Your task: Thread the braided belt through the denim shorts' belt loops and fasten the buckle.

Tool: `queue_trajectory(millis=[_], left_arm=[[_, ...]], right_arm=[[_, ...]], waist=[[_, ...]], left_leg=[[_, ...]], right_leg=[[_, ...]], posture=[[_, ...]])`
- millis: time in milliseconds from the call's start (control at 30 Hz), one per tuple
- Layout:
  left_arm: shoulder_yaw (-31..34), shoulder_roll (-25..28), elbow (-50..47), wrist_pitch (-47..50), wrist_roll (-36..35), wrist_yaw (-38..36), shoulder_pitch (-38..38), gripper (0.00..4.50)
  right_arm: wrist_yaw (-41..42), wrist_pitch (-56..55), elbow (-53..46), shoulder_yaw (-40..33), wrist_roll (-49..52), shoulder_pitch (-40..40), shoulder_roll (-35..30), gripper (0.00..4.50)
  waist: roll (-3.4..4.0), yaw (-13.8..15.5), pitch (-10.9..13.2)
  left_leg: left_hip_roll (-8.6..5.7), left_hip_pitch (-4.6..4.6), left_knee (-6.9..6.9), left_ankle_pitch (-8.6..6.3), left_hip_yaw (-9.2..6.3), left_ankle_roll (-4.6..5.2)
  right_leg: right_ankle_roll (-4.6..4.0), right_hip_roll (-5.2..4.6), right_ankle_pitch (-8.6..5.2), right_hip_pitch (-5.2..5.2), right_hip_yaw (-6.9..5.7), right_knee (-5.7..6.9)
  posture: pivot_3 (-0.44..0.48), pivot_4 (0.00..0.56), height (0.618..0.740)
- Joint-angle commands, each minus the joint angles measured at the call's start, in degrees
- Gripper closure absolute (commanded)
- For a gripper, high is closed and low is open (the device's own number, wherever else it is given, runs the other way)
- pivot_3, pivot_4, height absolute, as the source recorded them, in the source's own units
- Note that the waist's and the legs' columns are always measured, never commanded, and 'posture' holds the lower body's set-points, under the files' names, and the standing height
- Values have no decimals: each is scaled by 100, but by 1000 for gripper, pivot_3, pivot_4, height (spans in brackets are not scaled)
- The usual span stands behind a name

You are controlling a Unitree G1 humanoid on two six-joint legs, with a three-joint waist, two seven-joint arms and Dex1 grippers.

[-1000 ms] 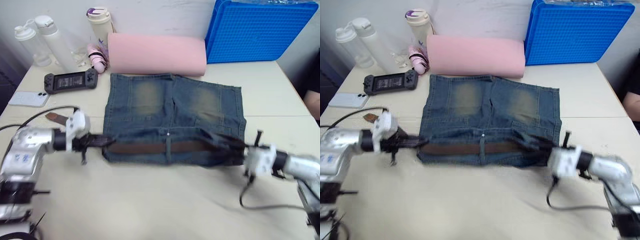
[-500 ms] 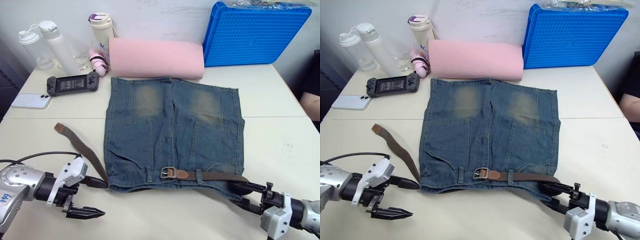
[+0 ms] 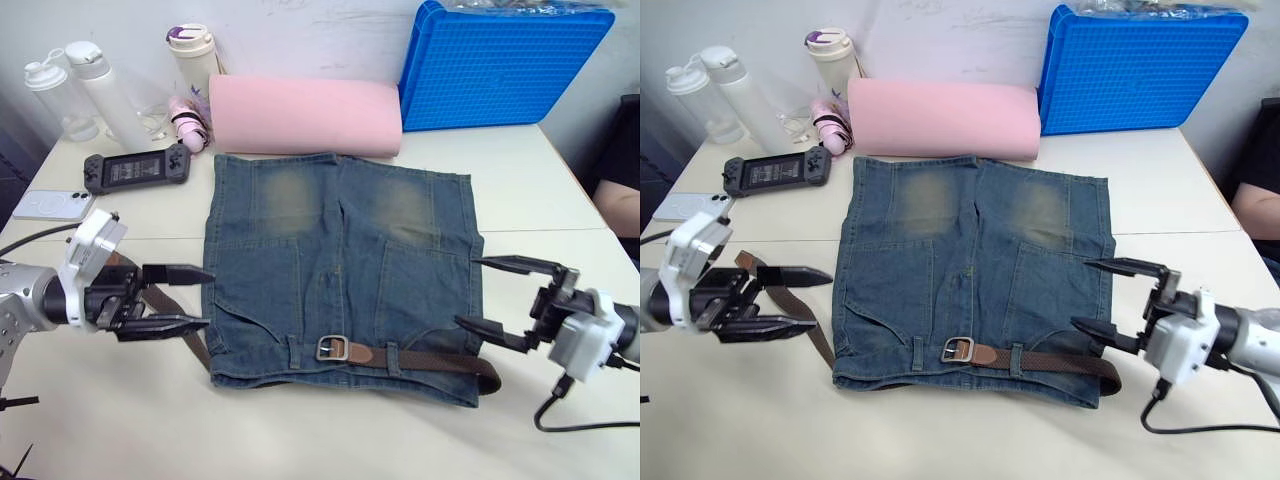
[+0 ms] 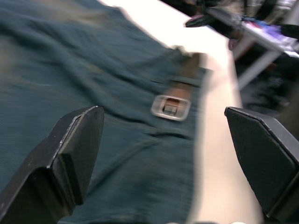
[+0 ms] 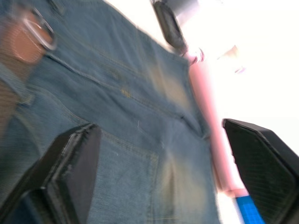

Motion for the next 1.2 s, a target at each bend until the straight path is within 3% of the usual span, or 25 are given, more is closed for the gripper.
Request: queue_trajectory(millis=[33,167,267,433,533,567,733,867,1033,1200], left_arm=[[-602,-107,-32,-426,647,279,12,0],[-797,-134,-140,-637,833,267,117,0],[-805,-41,-116,-721,892,156,147,742],[-940,55,-45,-916,1133,80,164,3029],[-1133,105,42,-1156,1403,-9,157,4275],[-1228,126,53,-1239,1494,-58,189,4473],[-1452,273,-216,-1441,1635,-359,511,4473],[-1656,332,-467,-1655,1906,-320,969,4473],[-1957,434,-808,-2134,2345,-339,1604,4473],[-2233,536,-500,-3071,3243,-100,1911,4473]], right_arm=[[-69,1509,-25,279,134,-412,311,88],[223,2680,-427,302,499,-430,429,88],[652,3643,-767,292,959,-255,302,822],[1202,4757,-1104,208,1364,-88,133,3283],[1509,5257,-1051,285,1393,-179,48,4499],[1583,5363,-984,322,1378,-231,64,4500],[2072,5676,-935,529,1209,-167,20,4500],[2523,5946,-1051,687,1130,483,-225,4500],[2431,5377,-556,1130,231,670,-29,4500],[2239,4775,-4,1372,-397,580,259,4500]], waist=[[0,14,0],[0,49,1],[0,48,1],[2,39,2],[2,34,2],[2,28,2],[2,27,2],[2,70,2],[-1,58,-2],[-45,19,-79]], left_leg=[[-4,-3,2,-2,0,4],[-13,-25,6,-10,-13,17],[-17,-26,6,-11,-16,20],[-16,-24,11,-10,-17,20],[-16,-22,14,-10,-15,20],[-14,-22,14,-10,-16,19],[-9,-20,8,-10,-12,18],[-8,-23,2,-13,-25,18],[-14,-20,7,-19,-20,24],[7,18,-1,-27,-16,9]], right_leg=[[0,0,0,-2,-7,2],[0,-7,0,-21,-21,10],[0,-13,0,-17,-28,4],[0,-19,0,1,-27,-16],[1,-20,0,1,-25,-15],[1,-21,0,1,-24,-16],[1,-20,0,-1,-24,-16],[0,-24,0,-1,-16,-21],[1,-25,0,8,-12,-31],[-2,-16,-1,42,-11,-65]], posture=[[0,150,740],[0,150,740],[0,150,740],[0,150,740],[0,150,740],[0,150,740],[0,150,740],[0,150,740],[0,150,740],[0,150,740]])
